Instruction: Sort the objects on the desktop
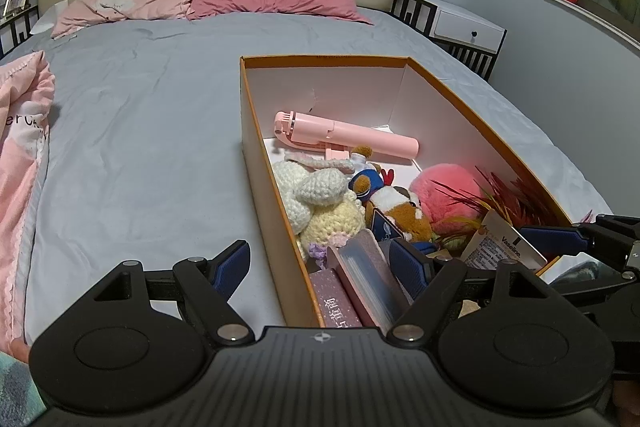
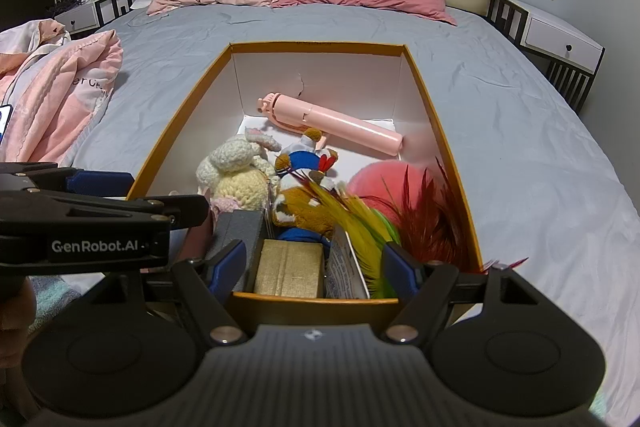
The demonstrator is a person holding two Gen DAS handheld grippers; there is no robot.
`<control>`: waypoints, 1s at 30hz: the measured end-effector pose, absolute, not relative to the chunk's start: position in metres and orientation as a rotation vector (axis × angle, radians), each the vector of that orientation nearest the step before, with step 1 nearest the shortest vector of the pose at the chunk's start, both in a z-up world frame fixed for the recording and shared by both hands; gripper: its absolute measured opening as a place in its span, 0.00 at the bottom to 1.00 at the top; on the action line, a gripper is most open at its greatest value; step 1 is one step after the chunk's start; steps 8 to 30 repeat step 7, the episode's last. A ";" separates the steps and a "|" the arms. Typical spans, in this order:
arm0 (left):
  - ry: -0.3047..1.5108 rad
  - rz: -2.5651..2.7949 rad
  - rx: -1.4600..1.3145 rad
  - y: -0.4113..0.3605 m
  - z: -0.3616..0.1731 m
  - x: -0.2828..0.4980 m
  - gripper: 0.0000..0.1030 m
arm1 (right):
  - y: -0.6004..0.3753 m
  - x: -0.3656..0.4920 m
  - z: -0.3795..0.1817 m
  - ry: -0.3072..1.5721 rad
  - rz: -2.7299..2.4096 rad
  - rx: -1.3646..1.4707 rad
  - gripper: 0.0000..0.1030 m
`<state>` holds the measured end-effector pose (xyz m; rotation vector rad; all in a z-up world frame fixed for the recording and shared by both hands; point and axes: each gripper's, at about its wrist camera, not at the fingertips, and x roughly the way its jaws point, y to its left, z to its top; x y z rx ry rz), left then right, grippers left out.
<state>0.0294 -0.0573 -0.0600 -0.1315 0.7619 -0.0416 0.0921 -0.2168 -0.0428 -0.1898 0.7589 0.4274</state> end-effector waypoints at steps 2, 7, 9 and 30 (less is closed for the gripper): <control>0.762 -0.042 -0.131 -0.057 -0.060 0.030 0.88 | -0.217 0.092 -0.043 0.760 0.427 -0.188 0.74; 0.761 -0.035 -0.129 -0.059 -0.060 0.029 0.88 | -0.217 0.092 -0.043 0.760 0.426 -0.188 0.74; 0.761 -0.035 -0.129 -0.059 -0.060 0.029 0.88 | -0.217 0.092 -0.043 0.760 0.426 -0.188 0.74; 0.761 -0.035 -0.129 -0.059 -0.060 0.029 0.88 | -0.217 0.092 -0.043 0.760 0.426 -0.188 0.74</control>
